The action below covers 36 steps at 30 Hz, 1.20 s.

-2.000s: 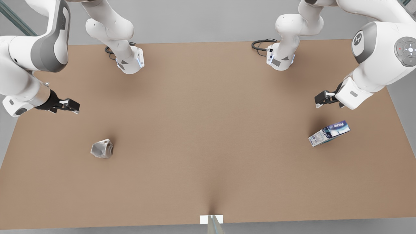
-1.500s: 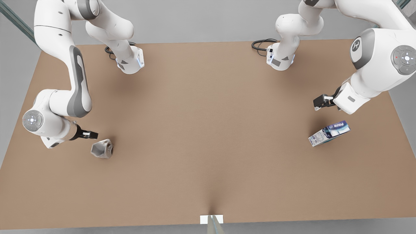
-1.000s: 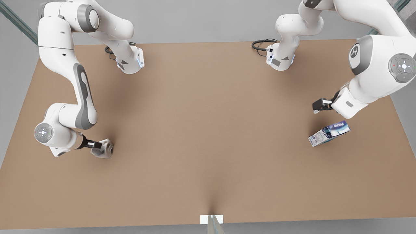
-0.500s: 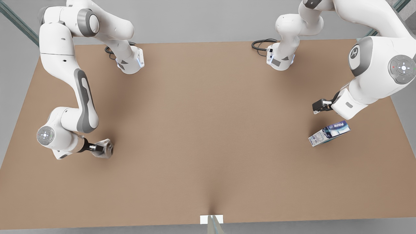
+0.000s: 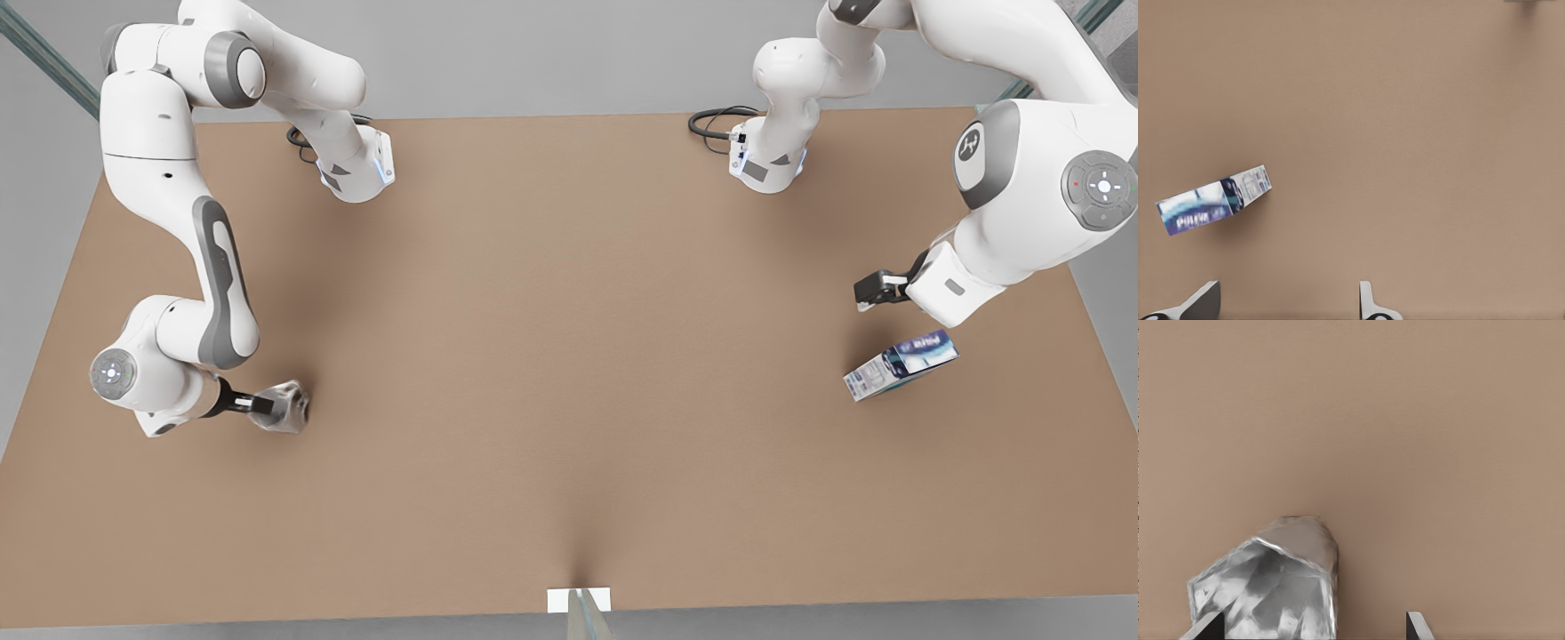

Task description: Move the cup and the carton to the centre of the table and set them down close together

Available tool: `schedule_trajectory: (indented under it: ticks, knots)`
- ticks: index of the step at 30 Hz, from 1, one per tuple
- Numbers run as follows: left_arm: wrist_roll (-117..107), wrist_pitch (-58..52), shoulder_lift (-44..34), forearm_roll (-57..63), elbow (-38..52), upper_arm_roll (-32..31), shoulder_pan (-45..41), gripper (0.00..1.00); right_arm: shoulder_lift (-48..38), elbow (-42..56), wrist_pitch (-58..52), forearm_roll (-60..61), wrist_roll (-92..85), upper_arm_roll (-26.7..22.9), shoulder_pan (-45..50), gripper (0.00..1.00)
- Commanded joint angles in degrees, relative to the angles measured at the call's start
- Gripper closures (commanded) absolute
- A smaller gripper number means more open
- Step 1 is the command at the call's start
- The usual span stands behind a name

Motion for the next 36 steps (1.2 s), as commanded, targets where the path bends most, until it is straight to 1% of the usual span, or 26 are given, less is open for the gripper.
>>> schedule_trajectory:
  ticks: [1,22,23,24,25,27,29,30,32,33,35,36]
  knots:
    - [0.0,0.0,-0.07,0.0,0.0,0.0,0.0,0.0,0.12,0.02,0.0,0.0,0.0,0.07,0.0,0.0]
    - [0.0,-0.09,0.1,0.0,0.0,0.0,0.0,0.0,3.46,0.02,0.88,0.27,0.09,-0.02,0.0,0.0]
    - [0.09,-0.09,0.1,0.09,0.0,0.0,0.0,0.0,3.64,0.02,0.79,0.27,0.09,-0.02,0.0,0.06]
    - [0.88,-0.09,0.8,0.18,0.0,0.0,0.0,0.0,3.64,0.11,0.79,0.27,0.61,-0.02,0.08,0.22]
    - [5.62,-0.09,1.15,2.55,0.0,0.0,0.09,0.0,3.64,0.11,0.79,0.27,0.79,-0.02,0.08,0.35]
    - [10.55,-0.09,1.86,3.34,0.0,0.17,0.62,0.0,3.72,0.11,0.79,0.27,1.14,-0.02,0.09,0.55]
    - [11.69,0.0,2.03,3.87,0.0,0.26,0.62,0.0,3.72,0.11,0.79,0.36,1.32,-0.02,0.09,0.58]
    - [11.78,0.0,2.03,3.96,0.0,0.26,0.62,0.0,3.72,0.02,0.79,0.36,1.32,-0.02,0.17,0.62]
    - [11.78,0.26,3.0,4.13,0.0,0.26,0.62,0.0,4.08,-0.07,0.44,0.36,2.28,-0.02,0.17,0.64]
    - [12.48,1.05,3.79,4.13,0.0,0.35,0.88,0.0,4.16,-0.16,0.18,0.36,2.46,-0.02,0.17,0.69]
    - [19.07,2.46,5.02,4.05,-0.09,1.32,1.49,0.0,4.43,-0.25,0.18,0.36,2.46,-0.02,0.17,0.7]
    - [22.93,2.55,5.46,3.96,-0.09,1.41,2.46,0.0,4.43,-0.25,0.0,0.36,2.72,-0.02,0.17,0.76]
